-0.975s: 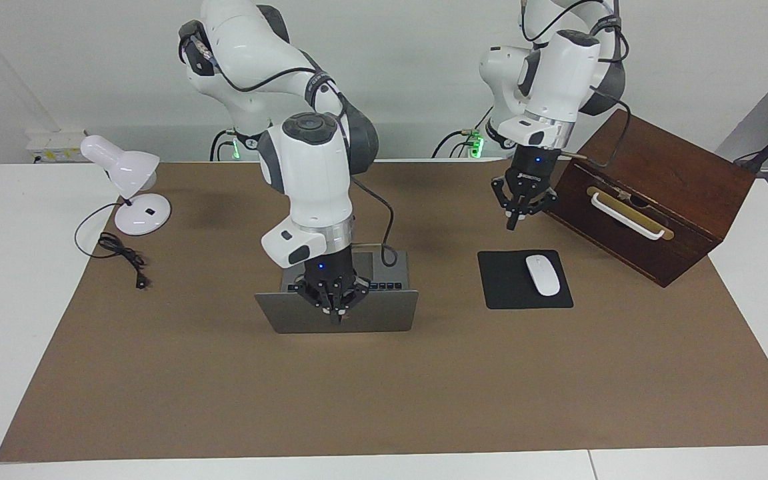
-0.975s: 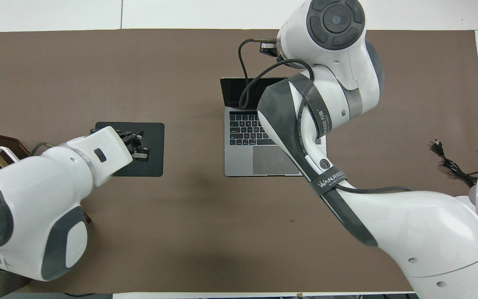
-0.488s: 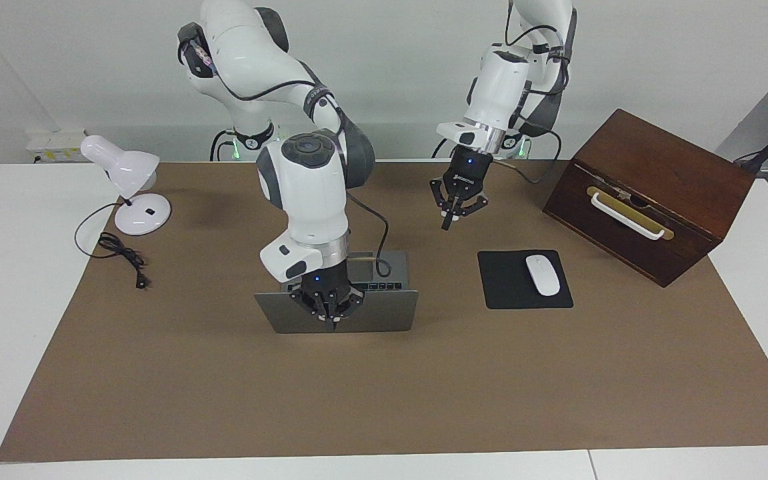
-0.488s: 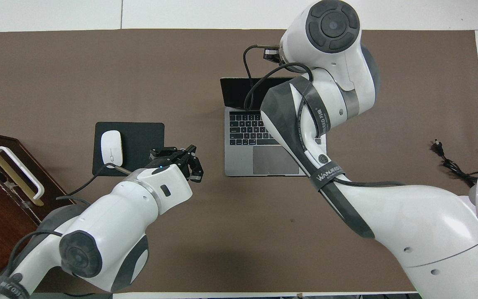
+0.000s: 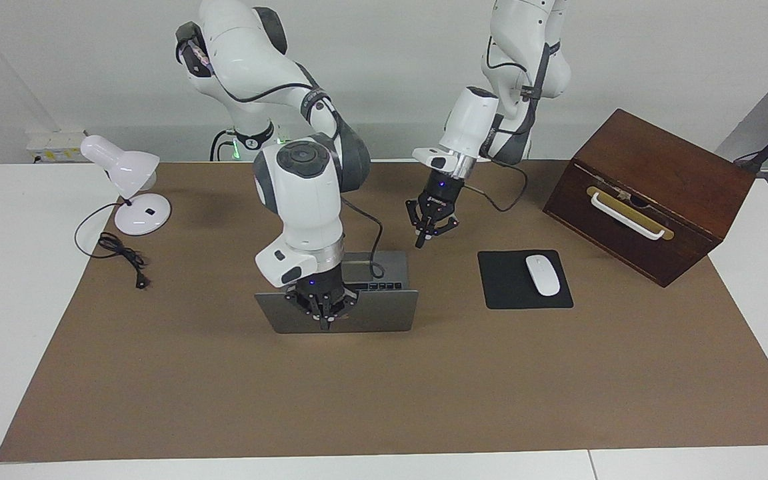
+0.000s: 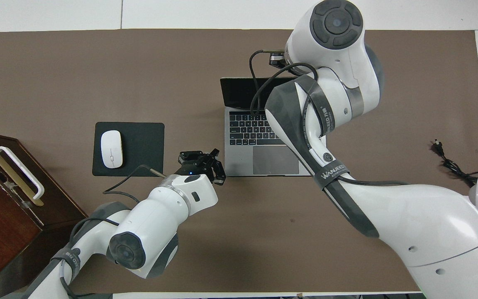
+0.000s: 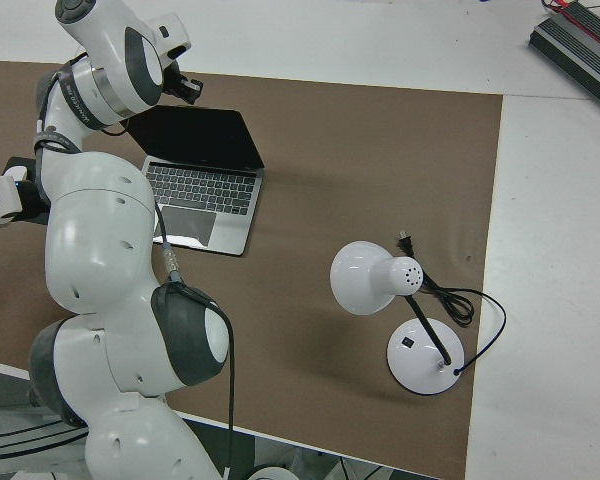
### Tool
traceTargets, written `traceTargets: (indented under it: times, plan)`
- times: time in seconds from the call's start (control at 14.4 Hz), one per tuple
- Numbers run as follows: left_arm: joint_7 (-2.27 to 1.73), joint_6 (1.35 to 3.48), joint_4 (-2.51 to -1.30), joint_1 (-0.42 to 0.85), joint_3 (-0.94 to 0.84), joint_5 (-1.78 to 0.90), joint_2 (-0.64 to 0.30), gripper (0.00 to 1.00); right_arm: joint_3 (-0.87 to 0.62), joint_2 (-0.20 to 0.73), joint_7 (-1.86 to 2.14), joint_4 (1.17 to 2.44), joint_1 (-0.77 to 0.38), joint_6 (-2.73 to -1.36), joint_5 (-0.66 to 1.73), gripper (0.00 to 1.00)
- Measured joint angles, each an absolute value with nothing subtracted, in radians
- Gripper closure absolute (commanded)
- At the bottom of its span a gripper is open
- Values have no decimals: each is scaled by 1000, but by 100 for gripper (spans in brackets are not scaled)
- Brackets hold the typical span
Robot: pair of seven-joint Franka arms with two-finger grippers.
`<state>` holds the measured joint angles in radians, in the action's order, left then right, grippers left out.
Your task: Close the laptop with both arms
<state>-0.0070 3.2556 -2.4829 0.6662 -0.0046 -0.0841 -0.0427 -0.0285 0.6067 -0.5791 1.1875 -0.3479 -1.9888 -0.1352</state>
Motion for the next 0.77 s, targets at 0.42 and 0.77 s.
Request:
traceTargets:
  times: [0.42, 0.77]
  plan:
    - [-7, 3473, -2484, 717, -4, -84, -221, 100, -29, 600, -540, 1189, -328, -1955, -116, 100]
    - [-6, 3484, -2481, 730, -4, -84, -261, 100, -29, 600, -535, 1194, -328, -1952, -52, 100]
